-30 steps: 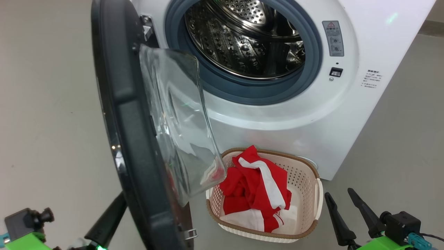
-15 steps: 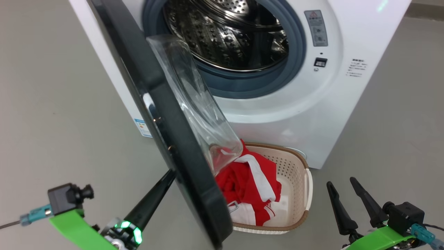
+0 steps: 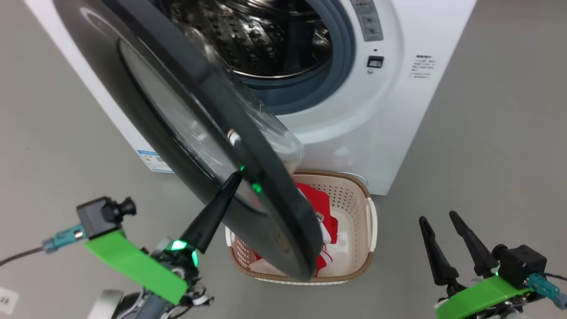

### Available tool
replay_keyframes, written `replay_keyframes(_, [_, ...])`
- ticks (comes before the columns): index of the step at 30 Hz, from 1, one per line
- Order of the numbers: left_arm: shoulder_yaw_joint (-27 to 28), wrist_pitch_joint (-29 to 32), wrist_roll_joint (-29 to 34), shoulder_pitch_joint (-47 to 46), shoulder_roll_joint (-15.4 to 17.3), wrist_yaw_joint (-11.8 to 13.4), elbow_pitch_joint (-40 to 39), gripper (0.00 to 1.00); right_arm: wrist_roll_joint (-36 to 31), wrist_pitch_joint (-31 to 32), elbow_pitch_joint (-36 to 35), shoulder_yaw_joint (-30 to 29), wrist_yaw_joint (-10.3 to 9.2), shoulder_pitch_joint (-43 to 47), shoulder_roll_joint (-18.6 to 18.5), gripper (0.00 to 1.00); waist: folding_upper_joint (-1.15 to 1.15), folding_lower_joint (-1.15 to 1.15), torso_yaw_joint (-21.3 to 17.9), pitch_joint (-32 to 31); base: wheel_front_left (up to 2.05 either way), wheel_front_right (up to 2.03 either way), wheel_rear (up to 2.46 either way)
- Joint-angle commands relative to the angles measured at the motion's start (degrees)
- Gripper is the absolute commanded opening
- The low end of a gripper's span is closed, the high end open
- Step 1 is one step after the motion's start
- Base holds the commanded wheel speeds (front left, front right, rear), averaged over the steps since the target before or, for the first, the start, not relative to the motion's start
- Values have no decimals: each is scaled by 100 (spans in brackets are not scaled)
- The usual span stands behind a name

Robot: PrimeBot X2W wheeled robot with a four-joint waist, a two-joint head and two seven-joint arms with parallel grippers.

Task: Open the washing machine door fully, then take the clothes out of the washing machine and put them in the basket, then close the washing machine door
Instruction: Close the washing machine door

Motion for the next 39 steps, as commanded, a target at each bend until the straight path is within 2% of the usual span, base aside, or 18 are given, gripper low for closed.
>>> replay_keyframes(1, [59,-118,82,-355,35,-39,-88,0,67,-37,-148,84,36,-189,-34,100,0,0,-165,130,0,0,0])
replay_keyframes(26, [-984,-2241,434,-2501,444,-39,1581,0,111,-37,-163,-8,36,-483,156,100,0,0,-1264,560,0,0,0])
replay_keyframes(34, [-1195,-2620,395,-3120,561,-40,2256,0,128,-37,-161,-6,36,-560,221,100,0,0,-1479,668,0,0,0])
replay_keyframes(39, [-1164,-2738,375,-3394,512,-40,2598,0,126,-37,-154,-38,36,-585,246,100,0,0,-1510,693,0,0,0])
